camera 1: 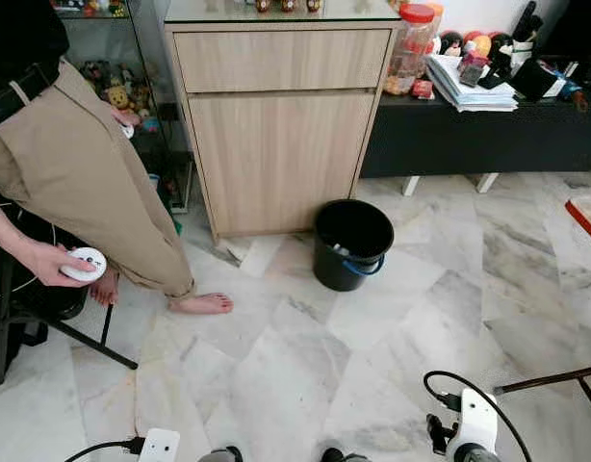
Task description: Picking trash to rubbish bin
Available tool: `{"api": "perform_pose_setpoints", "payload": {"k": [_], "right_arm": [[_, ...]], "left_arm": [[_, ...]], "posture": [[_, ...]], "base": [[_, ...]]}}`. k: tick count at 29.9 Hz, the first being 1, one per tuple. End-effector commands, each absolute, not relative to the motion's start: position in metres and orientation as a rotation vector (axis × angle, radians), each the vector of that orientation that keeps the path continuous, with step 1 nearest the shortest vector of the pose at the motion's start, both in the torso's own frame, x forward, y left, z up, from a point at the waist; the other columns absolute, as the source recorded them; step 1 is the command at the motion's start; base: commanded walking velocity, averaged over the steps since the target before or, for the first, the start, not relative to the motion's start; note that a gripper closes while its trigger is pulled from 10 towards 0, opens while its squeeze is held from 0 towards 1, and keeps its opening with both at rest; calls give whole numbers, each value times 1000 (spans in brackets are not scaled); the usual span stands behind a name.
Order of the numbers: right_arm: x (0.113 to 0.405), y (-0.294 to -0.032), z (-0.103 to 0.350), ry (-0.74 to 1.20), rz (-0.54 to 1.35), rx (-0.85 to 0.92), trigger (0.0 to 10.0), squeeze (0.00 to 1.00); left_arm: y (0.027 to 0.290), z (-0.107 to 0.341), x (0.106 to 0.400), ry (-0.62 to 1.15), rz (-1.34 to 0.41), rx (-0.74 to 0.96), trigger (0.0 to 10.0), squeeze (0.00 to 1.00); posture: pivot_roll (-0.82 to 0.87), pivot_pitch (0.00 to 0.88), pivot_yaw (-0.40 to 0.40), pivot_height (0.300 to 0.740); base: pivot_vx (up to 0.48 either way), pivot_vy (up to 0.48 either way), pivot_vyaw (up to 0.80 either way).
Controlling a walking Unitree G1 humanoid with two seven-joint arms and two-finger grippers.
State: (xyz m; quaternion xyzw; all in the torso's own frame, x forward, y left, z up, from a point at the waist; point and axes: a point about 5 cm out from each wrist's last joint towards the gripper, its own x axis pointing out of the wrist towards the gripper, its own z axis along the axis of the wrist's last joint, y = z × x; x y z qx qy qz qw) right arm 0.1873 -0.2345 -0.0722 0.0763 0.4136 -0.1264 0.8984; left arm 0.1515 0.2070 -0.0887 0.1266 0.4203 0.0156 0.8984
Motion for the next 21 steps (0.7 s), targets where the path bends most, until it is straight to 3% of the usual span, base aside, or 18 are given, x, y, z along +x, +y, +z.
{"api": "perform_pose_setpoints", "payload": {"k": [1, 8, 21], "right_arm": [[182, -237, -74, 858, -287, 173, 10000, 0], [177, -235, -77, 879, -271, 160, 10000, 0], [178, -234, -77, 870, -288, 180, 10000, 0]], "left_arm": [[197, -93, 146, 897, -18, 258, 10000, 0], [199, -92, 148, 891, -30, 270, 10000, 0], [197, -90, 155, 888, -50, 281, 10000, 0]], "posture": [[79, 129, -61, 740], [74, 108, -51, 740], [60, 65, -36, 740]], "base": [[0, 0, 0], [0, 0, 0], [0, 0, -714]]}}
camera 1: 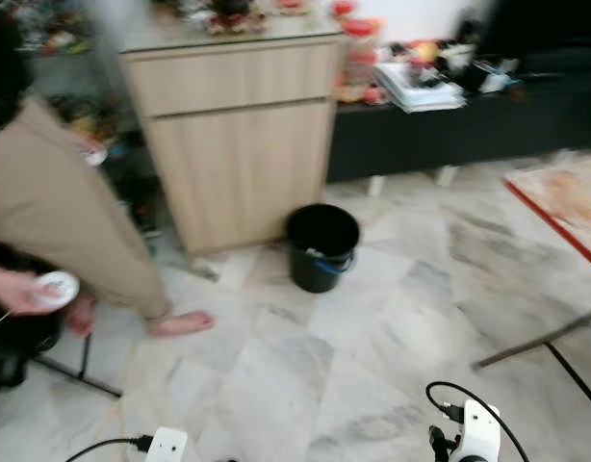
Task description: Picking trash to rubbish bin
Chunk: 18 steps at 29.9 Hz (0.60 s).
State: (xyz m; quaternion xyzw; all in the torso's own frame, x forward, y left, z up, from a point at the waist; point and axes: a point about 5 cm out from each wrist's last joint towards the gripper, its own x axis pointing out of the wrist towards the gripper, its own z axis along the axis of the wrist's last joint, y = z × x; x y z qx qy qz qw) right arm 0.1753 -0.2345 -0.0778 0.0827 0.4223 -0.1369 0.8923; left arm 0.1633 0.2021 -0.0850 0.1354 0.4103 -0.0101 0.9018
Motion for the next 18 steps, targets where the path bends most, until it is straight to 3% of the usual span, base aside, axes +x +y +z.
{"api": "perform_pose_setpoints", "payload": {"k": [1, 18], "right_arm": [[179, -234, -76, 868, -287, 181, 10000, 0], [186, -234, -73, 850, -273, 173, 10000, 0]], "left_arm": [[197, -89, 156, 885, -51, 282, 10000, 0], [192, -91, 154, 892, -51, 271, 10000, 0]], "posture": [[61, 62, -37, 740], [72, 16, -50, 740]], "base": [[0, 0, -750], [0, 0, -747]]}}
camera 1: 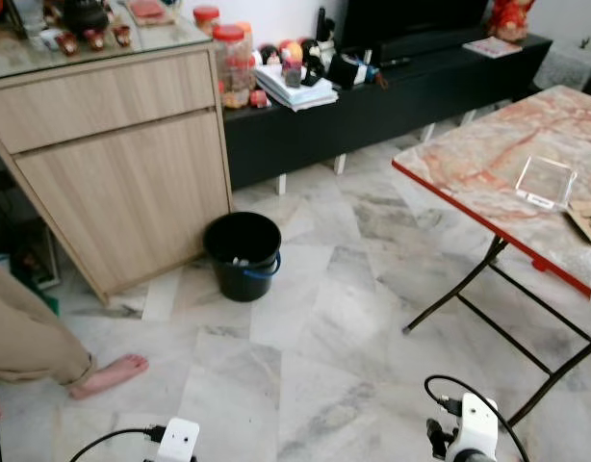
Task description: Picking trash to rubbish bin
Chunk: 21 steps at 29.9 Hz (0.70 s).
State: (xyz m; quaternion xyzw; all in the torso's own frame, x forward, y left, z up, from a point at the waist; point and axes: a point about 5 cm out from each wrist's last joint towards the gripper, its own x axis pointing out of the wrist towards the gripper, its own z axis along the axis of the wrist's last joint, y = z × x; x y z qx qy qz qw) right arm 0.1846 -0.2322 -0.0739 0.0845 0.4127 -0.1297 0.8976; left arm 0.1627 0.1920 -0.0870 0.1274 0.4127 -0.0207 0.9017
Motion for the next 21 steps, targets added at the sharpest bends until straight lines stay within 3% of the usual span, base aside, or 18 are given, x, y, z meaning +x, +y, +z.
{"api": "perform_pose_setpoints", "payload": {"k": [1, 10, 18, 21], "right_arm": [[186, -234, -73, 850, -273, 173, 10000, 0], [187, -234, -72, 844, -277, 178, 10000, 0], [187, -234, -72, 843, -278, 183, 10000, 0], [187, -234, -72, 842, -278, 185, 10000, 0]], "left_arm": [[192, -92, 153, 894, -49, 270, 10000, 0], [193, -90, 157, 889, -65, 296, 10000, 0], [191, -90, 159, 888, -70, 305, 10000, 0], [192, -90, 159, 890, -54, 295, 10000, 0]], "posture": [[72, 16, -50, 740], [71, 1, -49, 740], [69, 6, -46, 740], [74, 30, -52, 740]], "base": [[0, 0, -744], [0, 0, -753], [0, -386, -752], [0, 0, -756]]}}
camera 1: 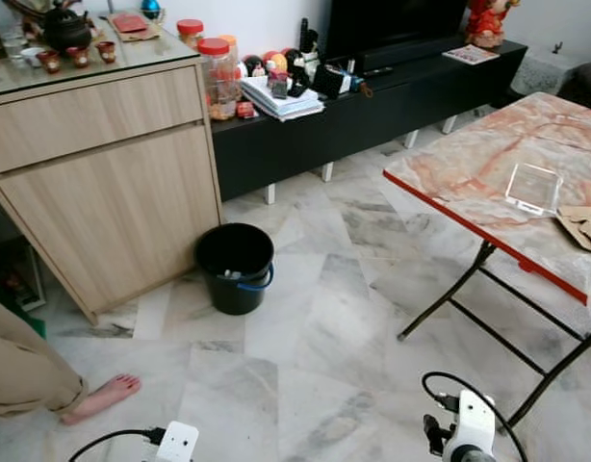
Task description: Picking trash to rubbish bin
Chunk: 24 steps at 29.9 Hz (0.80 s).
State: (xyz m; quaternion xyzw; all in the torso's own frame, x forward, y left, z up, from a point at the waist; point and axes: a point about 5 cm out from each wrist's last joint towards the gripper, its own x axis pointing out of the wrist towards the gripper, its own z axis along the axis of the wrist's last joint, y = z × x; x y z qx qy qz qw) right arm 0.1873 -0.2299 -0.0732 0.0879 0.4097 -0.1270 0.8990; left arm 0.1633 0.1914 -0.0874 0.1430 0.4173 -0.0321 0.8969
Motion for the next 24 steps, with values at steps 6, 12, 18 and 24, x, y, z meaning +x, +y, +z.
{"api": "perform_pose_setpoints", "payload": {"k": [6, 12, 18, 24], "right_arm": [[187, -235, -72, 840, -287, 189, 10000, 0], [187, -236, -72, 839, -296, 194, 10000, 0], [187, -235, -72, 839, -299, 200, 10000, 0], [186, -235, -72, 840, -301, 204, 10000, 0]], "left_arm": [[196, -90, 156, 895, -52, 303, 10000, 0], [197, -91, 152, 904, -53, 313, 10000, 0], [197, -91, 153, 902, -41, 298, 10000, 0], [197, -90, 156, 895, -38, 299, 10000, 0]], "posture": [[75, 64, -47, 740], [79, 87, -44, 740], [83, 110, -40, 740], [87, 119, -39, 740]], "base": [[0, 0, -759], [0, 0, -763], [0, -323, -760], [0, 0, -763]]}}
